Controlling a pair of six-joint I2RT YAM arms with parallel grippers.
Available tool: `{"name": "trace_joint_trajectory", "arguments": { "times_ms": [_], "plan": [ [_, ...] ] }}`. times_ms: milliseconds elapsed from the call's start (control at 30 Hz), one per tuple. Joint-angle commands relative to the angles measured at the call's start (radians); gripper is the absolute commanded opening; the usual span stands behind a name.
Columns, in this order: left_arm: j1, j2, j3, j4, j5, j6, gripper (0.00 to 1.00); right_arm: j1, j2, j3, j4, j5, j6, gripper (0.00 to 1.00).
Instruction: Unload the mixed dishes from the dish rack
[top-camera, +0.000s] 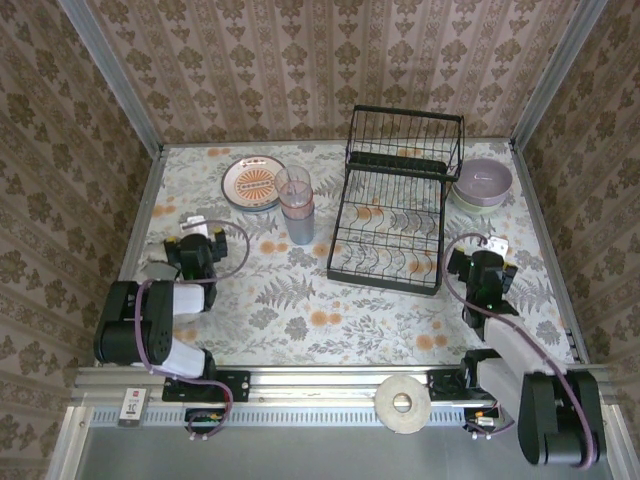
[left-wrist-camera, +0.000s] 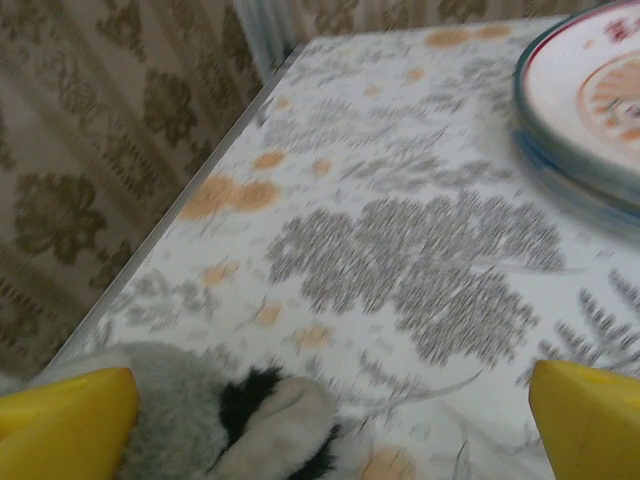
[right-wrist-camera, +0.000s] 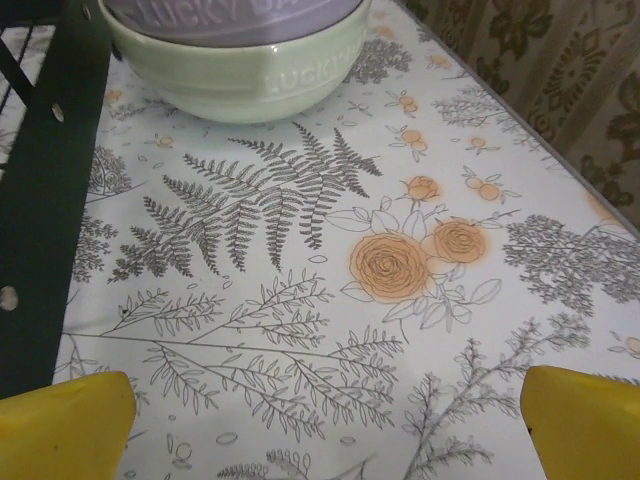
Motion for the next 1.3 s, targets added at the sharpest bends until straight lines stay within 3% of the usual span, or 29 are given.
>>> {"name": "trace_joint_trajectory", "arguments": {
  "times_ms": [0, 33, 67, 133, 233, 433, 567, 633, 733, 800, 900, 967, 1033, 1100, 1267],
  "plan": [
    [0.004, 0.074, 0.032, 0.092, 0.105, 0.021, 1.0, -0.016, 0.077, 0.041, 0.246, -0.075, -0.042, 1.0],
    [-0.003, 0.096, 0.02, 0.156, 0.094, 0.047, 1.0, -0.021, 0.105, 0.044, 0.285, -0.092, -0.053, 1.0],
    [-0.014, 0.058, 0.03, 0.062, 0.084, 0.026, 1.0, -0.023, 0.134, 0.051, 0.313, -0.101, -0.054, 1.0],
    [-0.021, 0.091, 0.012, 0.166, 0.065, 0.057, 1.0, -0.028, 0.181, 0.068, 0.347, -0.122, -0.056, 1.0],
    [-0.029, 0.09, 0.01, 0.164, 0.06, 0.063, 1.0, -0.038, 0.257, 0.091, 0.417, -0.18, -0.066, 1.0],
    [-0.035, 0.087, 0.0, 0.176, 0.081, 0.077, 1.0, -0.041, 0.28, 0.133, 0.357, -0.214, -0.077, 1.0],
    [-0.035, 0.086, 0.002, 0.17, 0.078, 0.073, 1.0, -0.063, 0.292, 0.068, 0.51, -0.32, 0.043, 1.0],
    [-0.035, 0.085, 0.002, 0.169, 0.078, 0.073, 1.0, -0.044, 0.314, 0.095, 0.487, -0.314, 0.01, 1.0],
    [-0.035, 0.086, 0.002, 0.168, 0.078, 0.073, 1.0, -0.057, 0.402, 0.084, 0.622, -0.299, 0.022, 1.0],
    [-0.034, 0.085, 0.004, 0.168, 0.078, 0.073, 1.0, -0.043, 0.393, 0.115, 0.534, -0.294, 0.003, 1.0],
    [-0.035, 0.085, 0.004, 0.168, 0.077, 0.072, 1.0, -0.002, 0.453, 0.125, 0.571, -0.317, -0.055, 1.0],
    [-0.035, 0.086, 0.003, 0.166, 0.078, 0.072, 1.0, 0.012, 0.581, 0.117, 0.74, -0.327, -0.074, 1.0],
    [-0.033, 0.085, 0.007, 0.159, 0.081, 0.07, 1.0, 0.02, 0.52, 0.151, 0.571, -0.313, -0.079, 1.0],
    [-0.03, 0.085, 0.008, 0.154, 0.085, 0.07, 1.0, 0.021, 0.563, 0.131, 0.686, -0.324, -0.086, 1.0],
    [-0.009, 0.081, 0.033, 0.099, 0.142, 0.057, 1.0, 0.026, 0.541, 0.155, 0.598, -0.315, -0.088, 1.0]
  ]
}}
